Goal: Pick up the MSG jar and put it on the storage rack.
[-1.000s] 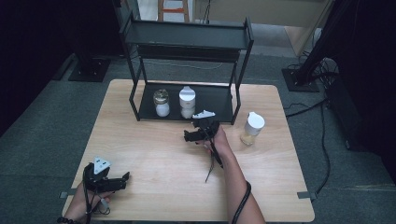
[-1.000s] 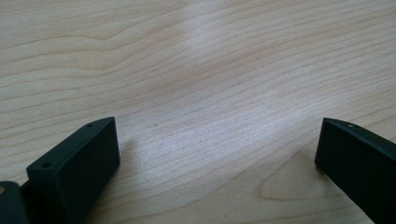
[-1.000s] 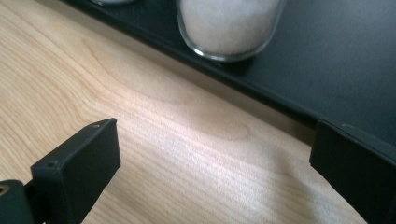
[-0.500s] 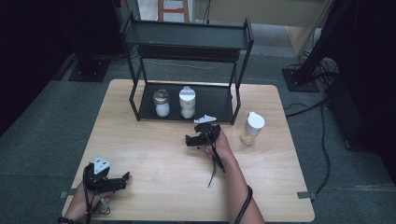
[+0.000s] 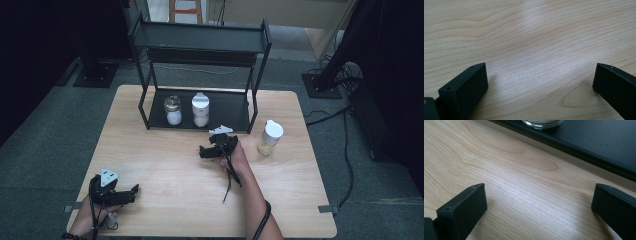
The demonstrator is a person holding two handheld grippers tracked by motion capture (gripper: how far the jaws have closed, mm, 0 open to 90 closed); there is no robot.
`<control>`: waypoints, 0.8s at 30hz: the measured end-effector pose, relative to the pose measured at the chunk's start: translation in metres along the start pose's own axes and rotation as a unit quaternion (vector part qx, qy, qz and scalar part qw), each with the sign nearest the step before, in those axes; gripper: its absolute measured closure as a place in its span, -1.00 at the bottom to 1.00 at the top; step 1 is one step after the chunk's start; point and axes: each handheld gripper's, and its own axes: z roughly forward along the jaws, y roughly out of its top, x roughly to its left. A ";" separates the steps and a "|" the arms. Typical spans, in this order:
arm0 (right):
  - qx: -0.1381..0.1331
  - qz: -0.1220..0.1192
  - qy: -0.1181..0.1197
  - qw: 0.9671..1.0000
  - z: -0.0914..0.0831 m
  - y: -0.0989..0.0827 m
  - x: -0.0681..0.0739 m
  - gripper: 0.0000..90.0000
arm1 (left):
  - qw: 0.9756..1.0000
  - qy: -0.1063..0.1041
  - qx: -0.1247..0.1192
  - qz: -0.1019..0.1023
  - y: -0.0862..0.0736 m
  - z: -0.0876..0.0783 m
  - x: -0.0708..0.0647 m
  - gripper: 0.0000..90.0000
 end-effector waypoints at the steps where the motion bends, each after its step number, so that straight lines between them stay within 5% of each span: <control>1: -0.001 0.001 -0.001 1.000 -0.001 -0.001 0.000 -1.00 | 1.000 0.000 0.000 0.000 0.000 0.000 0.000 -1.00; 24: -0.002 -0.001 0.000 1.000 -0.036 -0.036 -0.006 -1.00 | 1.000 -0.003 0.001 0.005 0.000 0.000 0.000 -1.00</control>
